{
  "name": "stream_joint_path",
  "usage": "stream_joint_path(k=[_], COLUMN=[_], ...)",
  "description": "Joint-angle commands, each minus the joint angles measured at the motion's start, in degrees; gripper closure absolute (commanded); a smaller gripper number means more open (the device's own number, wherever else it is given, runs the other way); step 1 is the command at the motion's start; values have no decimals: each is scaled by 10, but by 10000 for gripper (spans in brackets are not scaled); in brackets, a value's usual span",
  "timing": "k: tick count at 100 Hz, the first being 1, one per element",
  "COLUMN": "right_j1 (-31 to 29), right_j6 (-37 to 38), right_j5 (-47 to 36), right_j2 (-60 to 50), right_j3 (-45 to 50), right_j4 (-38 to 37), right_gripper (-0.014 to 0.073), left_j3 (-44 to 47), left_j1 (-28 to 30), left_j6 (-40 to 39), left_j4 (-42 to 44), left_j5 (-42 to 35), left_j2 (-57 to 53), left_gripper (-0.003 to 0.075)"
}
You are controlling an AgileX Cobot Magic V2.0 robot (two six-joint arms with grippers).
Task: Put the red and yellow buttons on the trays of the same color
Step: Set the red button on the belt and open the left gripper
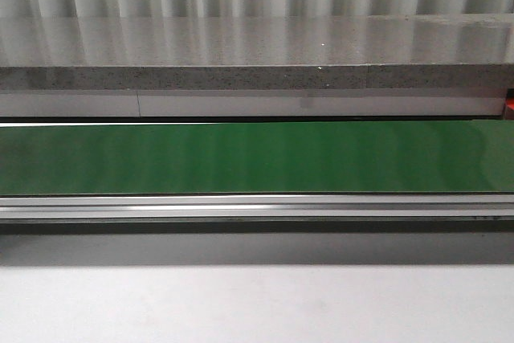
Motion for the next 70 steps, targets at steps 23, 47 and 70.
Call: stream_joint_path(k=[23, 47, 70], right_j1=[2, 2, 2], right_j6=[-6, -6, -6], right_j5=[-34, -34, -34], right_j2=[6, 6, 6], right_j3=[-14, -14, -14], right_j4=[13, 13, 13], right_gripper=[661, 661, 661], left_j3=[-45, -122, -244], left_j1=[69, 103, 116], left_j6=[-42, -139, -196], left_j4=[-8, 4, 27], left_j5=[-17, -5, 95], left_j2=[35, 87, 165], left_gripper=[136, 136, 136])
